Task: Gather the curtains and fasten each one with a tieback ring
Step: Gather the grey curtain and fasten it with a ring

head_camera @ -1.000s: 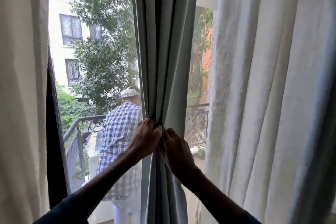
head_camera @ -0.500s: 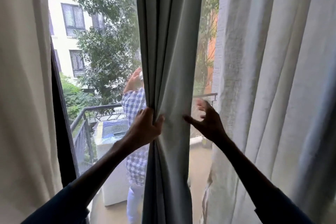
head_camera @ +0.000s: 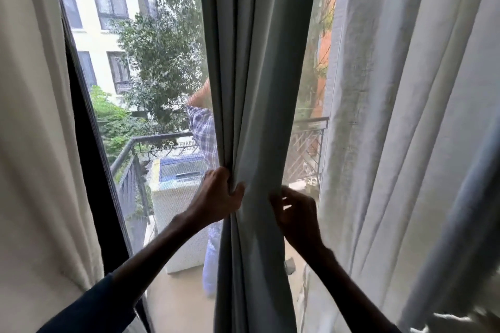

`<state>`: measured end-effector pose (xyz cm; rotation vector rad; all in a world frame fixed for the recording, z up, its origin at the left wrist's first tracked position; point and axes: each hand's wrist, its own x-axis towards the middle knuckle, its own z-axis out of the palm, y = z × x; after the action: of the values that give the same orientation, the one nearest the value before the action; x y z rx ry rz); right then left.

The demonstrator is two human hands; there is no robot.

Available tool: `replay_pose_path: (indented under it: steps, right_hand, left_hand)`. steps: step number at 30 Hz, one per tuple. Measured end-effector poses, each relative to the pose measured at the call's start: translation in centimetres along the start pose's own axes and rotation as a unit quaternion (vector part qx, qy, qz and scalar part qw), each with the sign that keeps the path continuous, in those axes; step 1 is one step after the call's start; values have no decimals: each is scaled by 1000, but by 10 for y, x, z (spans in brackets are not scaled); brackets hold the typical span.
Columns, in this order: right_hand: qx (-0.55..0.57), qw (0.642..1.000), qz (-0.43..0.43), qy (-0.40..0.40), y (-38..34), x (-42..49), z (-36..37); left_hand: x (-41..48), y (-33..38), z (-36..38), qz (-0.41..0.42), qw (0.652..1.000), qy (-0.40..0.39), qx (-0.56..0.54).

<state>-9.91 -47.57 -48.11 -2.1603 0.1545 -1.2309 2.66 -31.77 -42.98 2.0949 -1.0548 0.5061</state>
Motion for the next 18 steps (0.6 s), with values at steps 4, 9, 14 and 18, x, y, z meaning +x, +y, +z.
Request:
replay_pose_path:
  steps: [4,9,14,18]
  right_hand:
    - [-97,992,22,-77,16,-46,22]
    - [-90,979,83,-161,19,-92,36]
    - [-130,967,132,-176,12,-116,54]
    - [-101,962,131,-218,-1,-127,62]
  left_hand:
    - [-28,-7,26,-4,1000,-21,15]
    - [-67,-13,62,-5,998,-49,35]
    - [-84,-13,72,-18,999,-45,4]
    - [-88,-1,67,-25,998,-44,-45]
